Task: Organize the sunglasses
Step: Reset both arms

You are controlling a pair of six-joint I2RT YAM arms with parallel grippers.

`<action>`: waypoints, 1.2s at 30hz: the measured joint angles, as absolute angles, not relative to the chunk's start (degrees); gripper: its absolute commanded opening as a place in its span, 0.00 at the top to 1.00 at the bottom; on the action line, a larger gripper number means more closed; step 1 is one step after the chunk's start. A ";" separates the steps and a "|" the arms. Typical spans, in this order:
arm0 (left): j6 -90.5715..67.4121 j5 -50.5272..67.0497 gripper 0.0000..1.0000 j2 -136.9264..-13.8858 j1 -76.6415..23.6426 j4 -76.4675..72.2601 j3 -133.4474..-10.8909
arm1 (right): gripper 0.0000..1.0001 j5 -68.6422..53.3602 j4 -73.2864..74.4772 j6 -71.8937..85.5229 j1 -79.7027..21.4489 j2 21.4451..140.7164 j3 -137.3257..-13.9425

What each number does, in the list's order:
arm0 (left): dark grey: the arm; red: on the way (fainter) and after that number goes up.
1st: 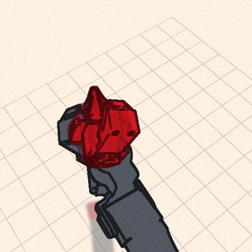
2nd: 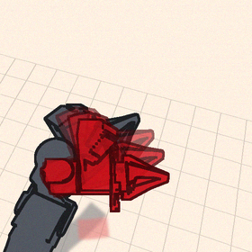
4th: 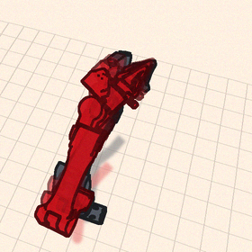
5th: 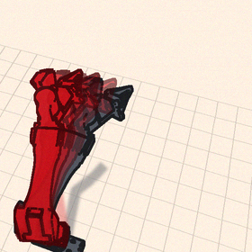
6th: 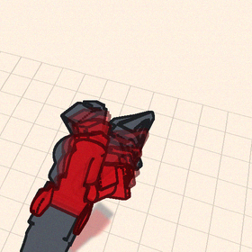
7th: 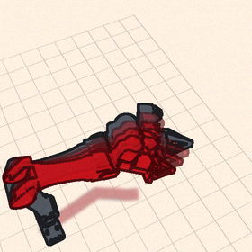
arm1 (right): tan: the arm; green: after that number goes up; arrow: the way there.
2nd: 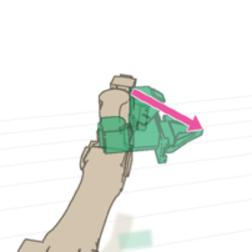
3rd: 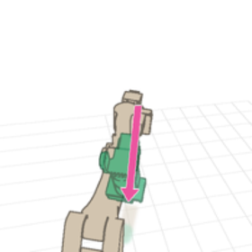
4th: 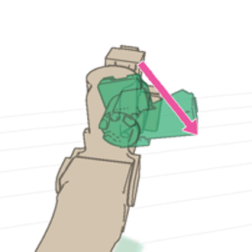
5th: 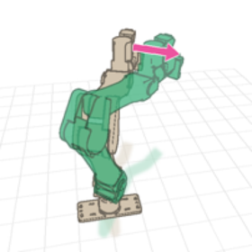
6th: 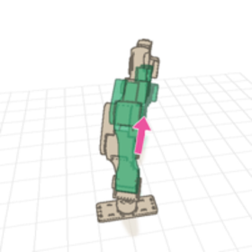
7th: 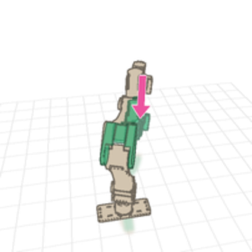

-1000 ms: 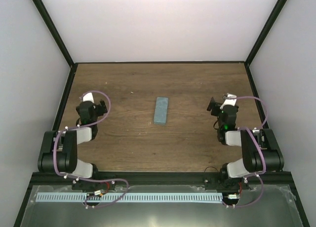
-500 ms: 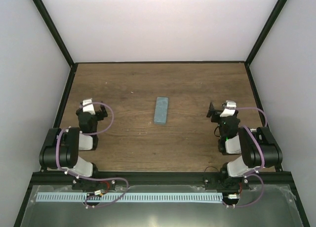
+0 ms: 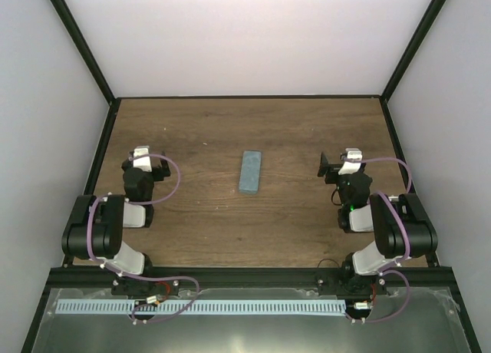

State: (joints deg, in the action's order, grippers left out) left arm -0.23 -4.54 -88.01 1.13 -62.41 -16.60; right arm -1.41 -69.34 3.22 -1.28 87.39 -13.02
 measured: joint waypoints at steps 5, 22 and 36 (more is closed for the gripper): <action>0.30 -3.57 0.00 -88.01 1.13 -61.82 -16.73 | 0.00 -1.61 -69.01 2.98 -1.28 87.39 -13.02; 0.47 -3.33 0.00 -88.01 1.13 -61.58 -16.73 | 0.00 -1.91 -68.84 2.55 -1.28 87.42 -13.02; 0.47 -3.33 0.00 -88.01 1.13 -61.58 -16.73 | 0.00 -1.93 -68.62 2.55 -1.28 87.42 -13.02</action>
